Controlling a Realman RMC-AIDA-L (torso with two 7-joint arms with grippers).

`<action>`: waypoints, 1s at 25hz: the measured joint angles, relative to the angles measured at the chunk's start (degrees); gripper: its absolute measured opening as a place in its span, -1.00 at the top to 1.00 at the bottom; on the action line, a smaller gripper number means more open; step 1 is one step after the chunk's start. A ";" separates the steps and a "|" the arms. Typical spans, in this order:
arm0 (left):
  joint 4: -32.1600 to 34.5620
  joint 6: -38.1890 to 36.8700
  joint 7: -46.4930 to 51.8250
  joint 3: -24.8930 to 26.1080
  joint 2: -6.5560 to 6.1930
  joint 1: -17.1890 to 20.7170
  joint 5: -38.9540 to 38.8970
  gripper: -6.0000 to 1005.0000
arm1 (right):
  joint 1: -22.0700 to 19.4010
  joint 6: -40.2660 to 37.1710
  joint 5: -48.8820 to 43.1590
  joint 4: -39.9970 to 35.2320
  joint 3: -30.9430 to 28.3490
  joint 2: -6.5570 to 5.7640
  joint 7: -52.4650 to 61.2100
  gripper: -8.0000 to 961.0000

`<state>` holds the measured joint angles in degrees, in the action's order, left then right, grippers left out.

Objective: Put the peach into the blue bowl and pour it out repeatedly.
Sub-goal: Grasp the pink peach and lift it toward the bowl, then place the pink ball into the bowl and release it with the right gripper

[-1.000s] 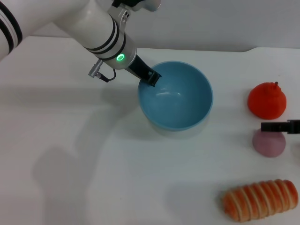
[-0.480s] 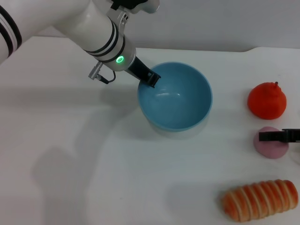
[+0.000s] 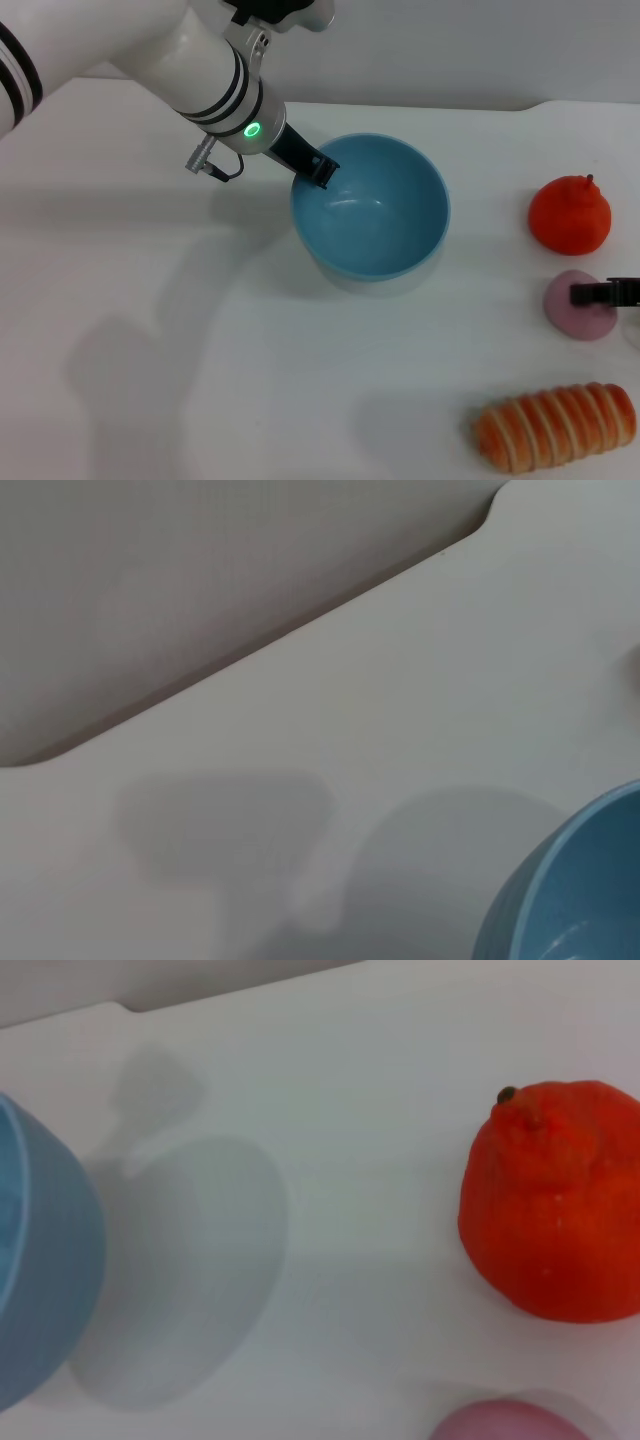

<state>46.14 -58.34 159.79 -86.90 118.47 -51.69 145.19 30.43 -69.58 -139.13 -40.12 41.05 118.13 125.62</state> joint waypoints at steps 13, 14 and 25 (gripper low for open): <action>0.03 -0.04 -0.01 -0.05 0.00 0.35 -0.47 0.99 | 1.05 -5.79 4.25 -8.91 0.68 0.34 -0.76 0.89; 0.05 -0.08 -0.07 -0.09 0.02 0.35 -0.86 0.99 | 1.10 -7.11 6.11 -10.76 1.58 0.39 -0.92 0.91; 0.44 0.27 -0.11 -2.27 0.09 -0.20 -2.89 0.99 | 7.74 -10.77 14.44 -14.62 13.99 0.69 -0.40 0.91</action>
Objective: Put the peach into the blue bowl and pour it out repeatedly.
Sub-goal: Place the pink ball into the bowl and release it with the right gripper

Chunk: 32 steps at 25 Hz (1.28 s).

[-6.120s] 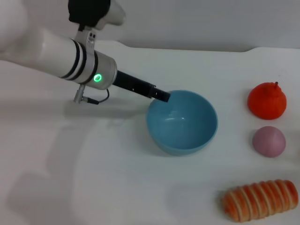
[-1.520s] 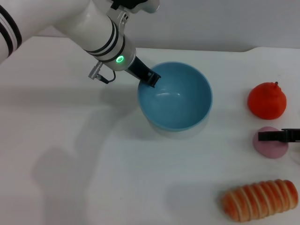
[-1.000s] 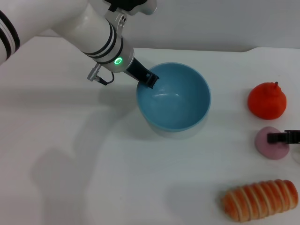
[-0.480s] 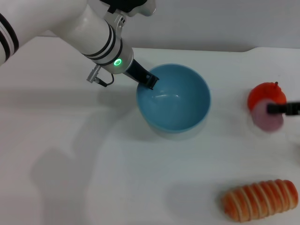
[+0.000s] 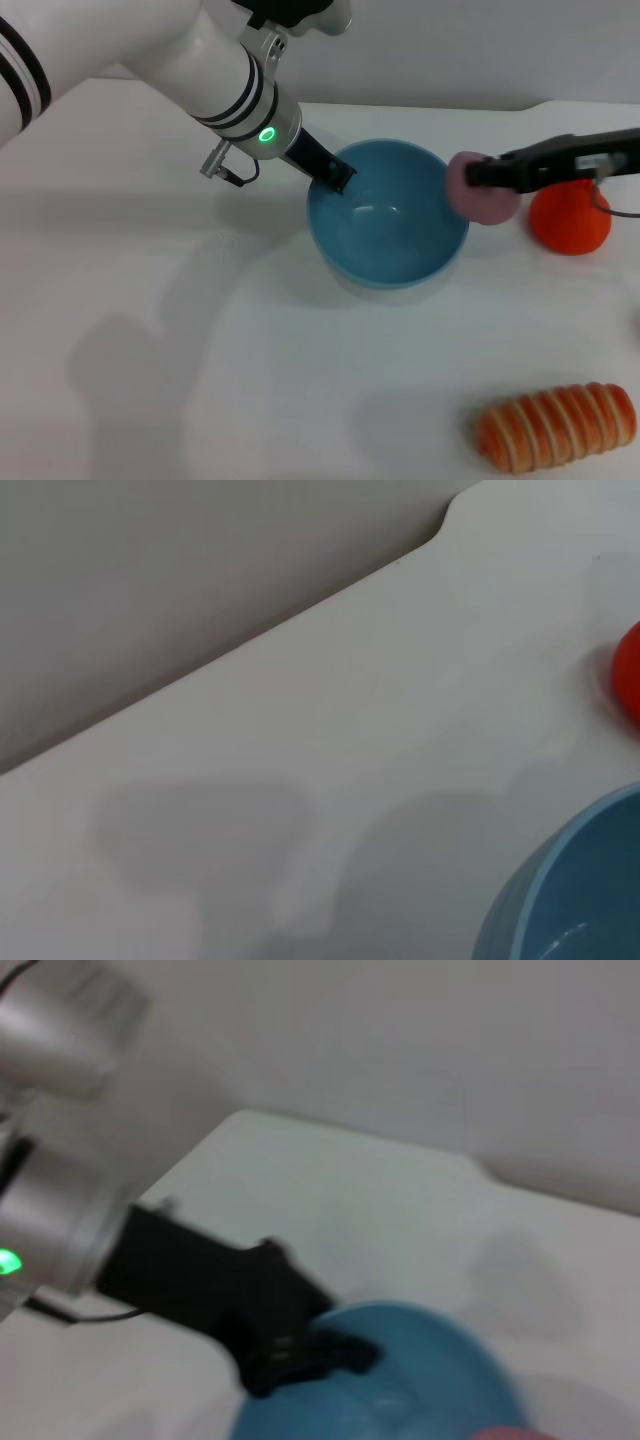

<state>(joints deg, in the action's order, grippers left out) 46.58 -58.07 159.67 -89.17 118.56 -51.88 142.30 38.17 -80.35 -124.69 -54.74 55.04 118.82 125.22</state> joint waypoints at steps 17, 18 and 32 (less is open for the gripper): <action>-0.43 1.23 0.07 -0.13 0.09 0.30 -0.79 0.99 | 3.81 6.60 3.88 6.07 5.88 0.09 -2.49 0.88; -0.44 1.23 0.07 -0.13 0.09 0.35 -0.79 0.99 | 3.55 6.70 5.36 6.51 5.95 0.09 -4.22 0.88; -0.59 3.63 -0.24 -0.20 0.08 1.98 -0.96 0.99 | -11.74 25.87 24.25 4.23 5.91 0.25 -30.17 -0.40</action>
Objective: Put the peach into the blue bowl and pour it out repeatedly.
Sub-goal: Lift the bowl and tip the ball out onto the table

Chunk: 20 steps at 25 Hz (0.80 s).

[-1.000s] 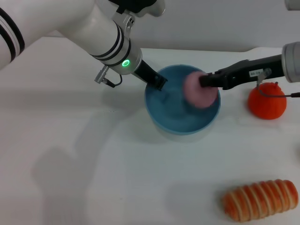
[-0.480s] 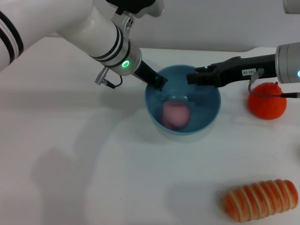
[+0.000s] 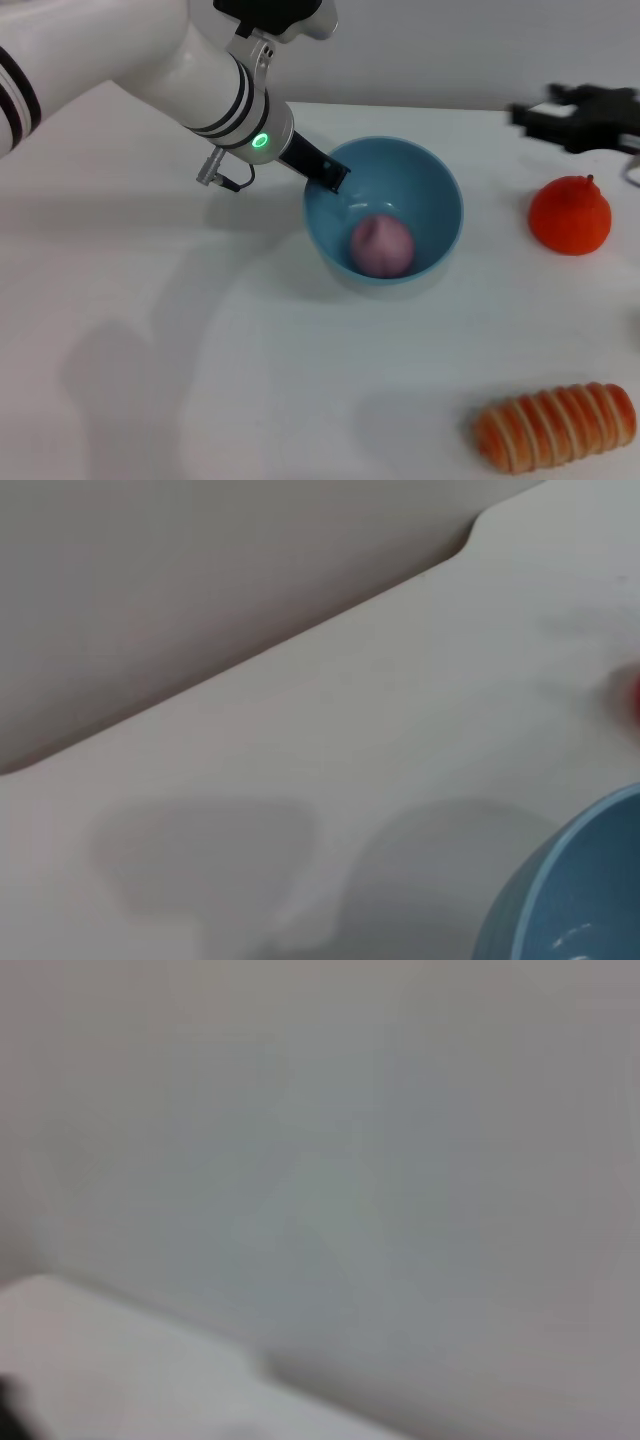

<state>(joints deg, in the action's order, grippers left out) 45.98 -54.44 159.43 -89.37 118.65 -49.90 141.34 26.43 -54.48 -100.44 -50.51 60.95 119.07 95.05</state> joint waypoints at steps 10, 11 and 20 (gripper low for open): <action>0.12 3.71 -0.17 -4.24 0.00 -0.25 0.05 0.99 | -13.20 2.05 43.63 13.05 -3.70 -0.09 -38.66 -0.40; 0.22 4.02 -0.17 -4.73 0.01 -0.41 0.07 0.99 | -13.56 0.84 46.29 14.83 -4.11 -0.18 -41.08 -0.40; 5.74 12.70 -1.48 -13.58 -0.05 -0.99 1.08 0.99 | -15.89 -17.94 51.37 33.53 -16.35 -0.17 -53.37 -0.40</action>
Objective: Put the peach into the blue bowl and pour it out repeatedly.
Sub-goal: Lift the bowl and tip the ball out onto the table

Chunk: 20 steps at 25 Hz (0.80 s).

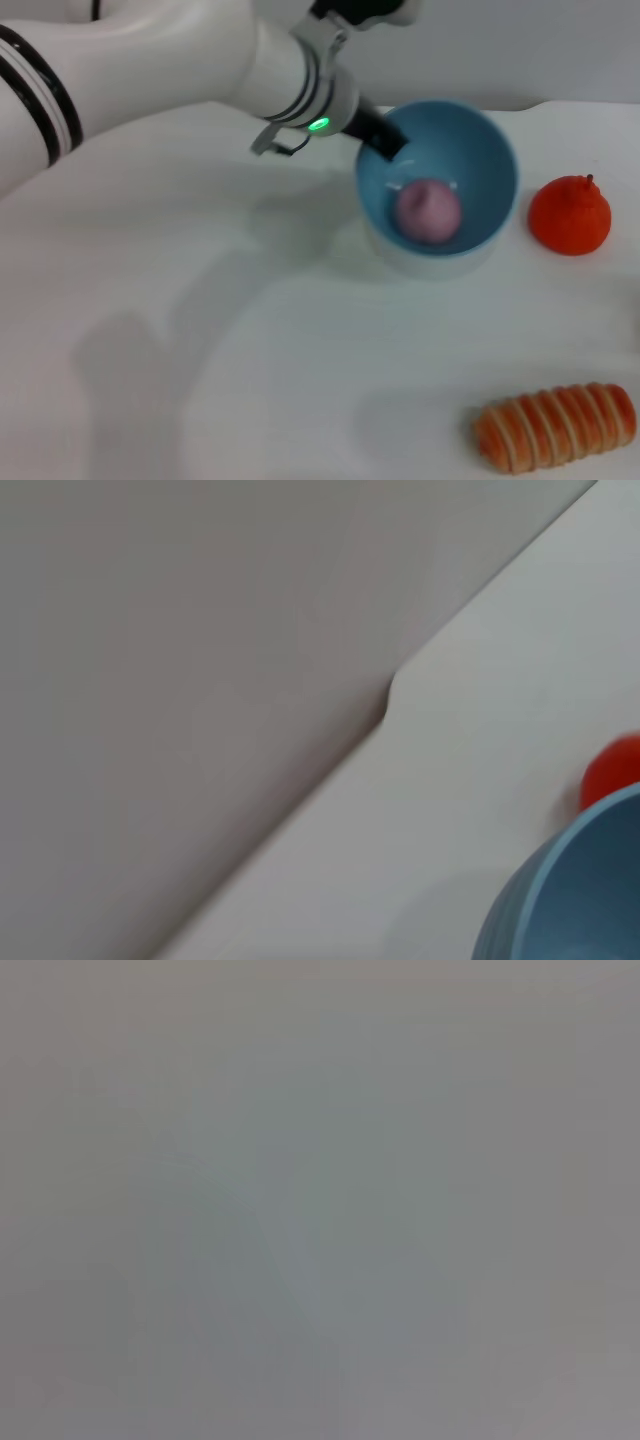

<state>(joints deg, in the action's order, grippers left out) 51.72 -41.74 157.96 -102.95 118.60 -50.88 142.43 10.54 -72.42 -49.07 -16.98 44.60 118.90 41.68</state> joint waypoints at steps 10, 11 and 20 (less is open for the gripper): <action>5.70 12.43 -3.64 -12.88 0.45 0.00 8.71 0.99 | -0.51 -11.88 0.59 12.00 -8.22 0.08 -9.71 -0.39; 5.85 13.67 -3.61 -13.60 0.46 0.04 10.27 0.99 | -0.56 -13.28 0.61 12.97 -9.11 0.08 -10.64 -0.39; 7.40 23.00 -9.88 -18.83 0.49 1.28 22.88 0.99 | -0.07 -13.72 0.75 13.54 -10.15 0.10 -10.86 -0.39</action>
<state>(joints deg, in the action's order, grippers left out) 59.12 -18.75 148.08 -121.77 119.09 -49.60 165.31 10.47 -86.14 -48.32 -3.44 34.45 119.00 30.82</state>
